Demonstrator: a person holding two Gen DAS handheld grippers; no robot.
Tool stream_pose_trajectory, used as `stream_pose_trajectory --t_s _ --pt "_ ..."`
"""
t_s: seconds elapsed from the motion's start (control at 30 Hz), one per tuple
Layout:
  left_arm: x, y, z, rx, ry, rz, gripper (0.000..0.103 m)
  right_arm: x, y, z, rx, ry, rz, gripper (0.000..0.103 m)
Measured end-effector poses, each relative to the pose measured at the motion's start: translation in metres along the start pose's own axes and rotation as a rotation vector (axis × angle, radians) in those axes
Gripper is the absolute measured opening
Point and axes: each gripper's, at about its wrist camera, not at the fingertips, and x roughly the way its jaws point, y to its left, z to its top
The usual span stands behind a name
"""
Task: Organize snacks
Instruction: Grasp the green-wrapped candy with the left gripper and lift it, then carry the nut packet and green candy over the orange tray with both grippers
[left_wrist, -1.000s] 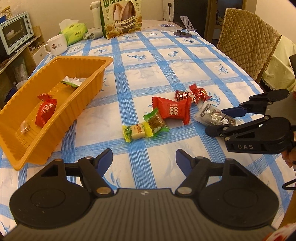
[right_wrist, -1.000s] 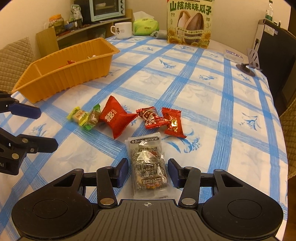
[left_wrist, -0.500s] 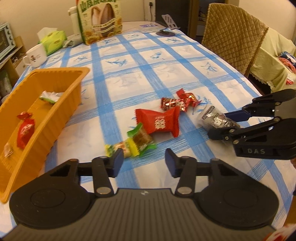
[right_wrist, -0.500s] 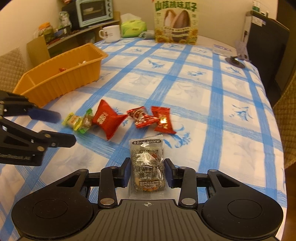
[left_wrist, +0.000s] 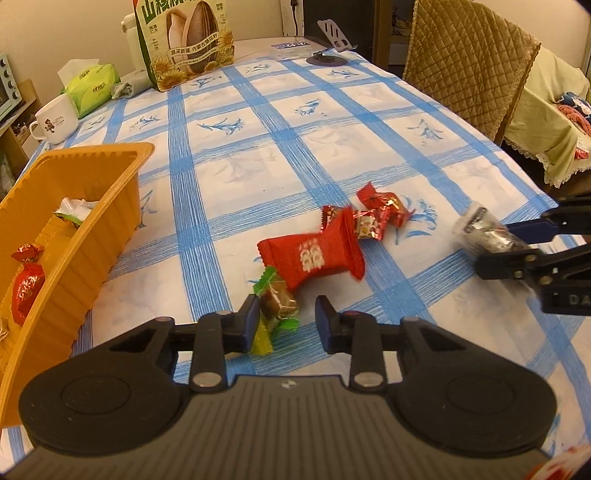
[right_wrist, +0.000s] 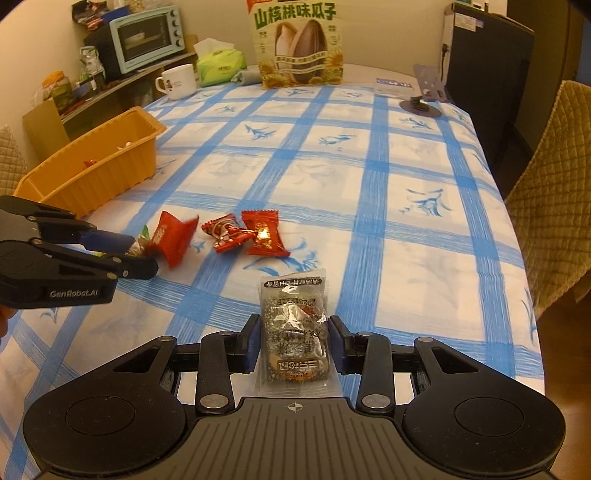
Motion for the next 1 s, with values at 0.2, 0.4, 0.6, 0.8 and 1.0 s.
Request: stream_pose_trajectory --t_s 0.2,0.4,0.6,0.8,1.0 --pt "-0.001 0.005 -0.001 -0.028 0.002 -0.007 0.013 -0.003 -0.002 -0.003 0.01 -0.002 0.0 0.038" --pt "-0.014 0.002 -0.004 -0.051 -0.005 -0.024 0.013 -0.01 0.0 -0.002 0.004 -0.016 0.013 0.038" --pt "-0.036 0.002 -0.01 -0.082 -0.021 -0.032 0.013 -0.02 0.006 0.001 -0.007 -0.034 0.032 0.038" --pt "-0.064 0.002 -0.018 -0.113 -0.044 -0.028 0.013 -0.031 0.018 0.005 -0.031 -0.055 0.056 0.038" --pt "-0.092 0.007 -0.032 -0.15 -0.06 -0.01 0.013 -0.044 0.035 0.009 -0.062 -0.069 0.096 0.038"
